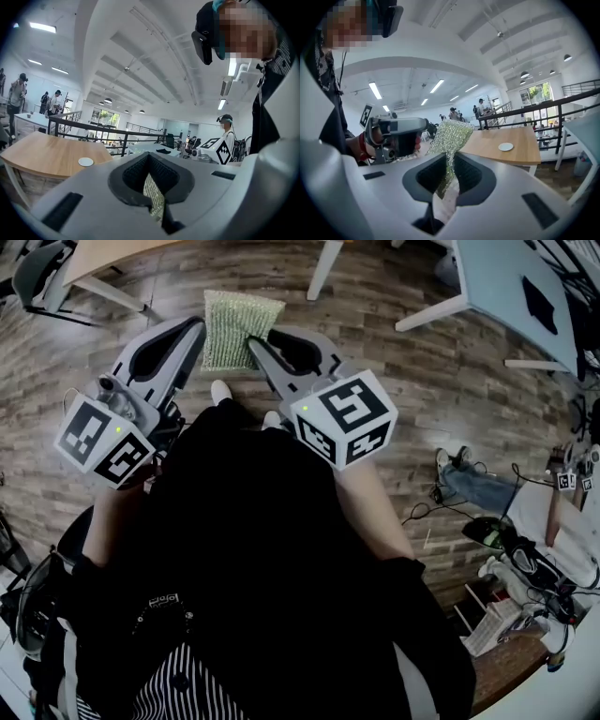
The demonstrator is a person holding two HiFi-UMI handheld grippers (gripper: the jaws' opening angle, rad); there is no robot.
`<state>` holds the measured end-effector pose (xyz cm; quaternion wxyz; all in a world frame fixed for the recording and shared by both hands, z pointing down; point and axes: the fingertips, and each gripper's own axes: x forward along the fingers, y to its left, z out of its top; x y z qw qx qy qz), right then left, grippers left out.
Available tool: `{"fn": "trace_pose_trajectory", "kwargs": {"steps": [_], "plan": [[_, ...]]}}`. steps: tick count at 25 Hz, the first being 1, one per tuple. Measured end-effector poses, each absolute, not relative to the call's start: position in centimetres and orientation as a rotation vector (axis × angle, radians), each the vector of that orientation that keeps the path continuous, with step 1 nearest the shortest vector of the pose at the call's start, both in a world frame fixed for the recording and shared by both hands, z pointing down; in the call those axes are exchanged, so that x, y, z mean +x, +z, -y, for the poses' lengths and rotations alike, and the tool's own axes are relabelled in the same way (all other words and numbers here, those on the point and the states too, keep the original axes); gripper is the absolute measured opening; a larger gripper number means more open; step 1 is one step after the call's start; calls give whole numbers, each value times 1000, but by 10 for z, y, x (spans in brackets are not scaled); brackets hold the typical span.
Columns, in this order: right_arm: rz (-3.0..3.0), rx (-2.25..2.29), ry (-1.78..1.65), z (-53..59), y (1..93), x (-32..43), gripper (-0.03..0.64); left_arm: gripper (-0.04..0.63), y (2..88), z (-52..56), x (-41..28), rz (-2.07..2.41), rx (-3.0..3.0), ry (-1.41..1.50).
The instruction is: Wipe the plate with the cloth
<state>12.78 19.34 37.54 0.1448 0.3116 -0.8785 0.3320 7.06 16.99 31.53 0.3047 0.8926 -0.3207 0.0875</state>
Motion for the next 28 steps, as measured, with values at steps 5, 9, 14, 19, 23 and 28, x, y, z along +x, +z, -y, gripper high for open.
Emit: {"fn": "trace_pose_trajectory", "kwargs": {"steps": [5, 9, 14, 19, 23, 28], "plan": [[2499, 1099, 847, -154, 367, 128, 43, -6, 334, -141, 65, 820, 2356, 207], [2476, 1137, 811, -112, 366, 114, 43, -6, 344, -97, 54, 760, 2368, 168], [2459, 1117, 800, -45, 378, 85, 43, -6, 360, -32, 29, 631, 2398, 127], [2451, 1115, 850, 14, 380, 45, 43, -6, 358, 25, -4, 508, 2440, 98], [2425, 1127, 866, 42, 387, 11, 43, -6, 366, 58, -36, 486, 2431, 63], [2389, 1152, 862, 60, 396, -27, 43, -6, 378, 72, -73, 437, 2429, 47]]}}
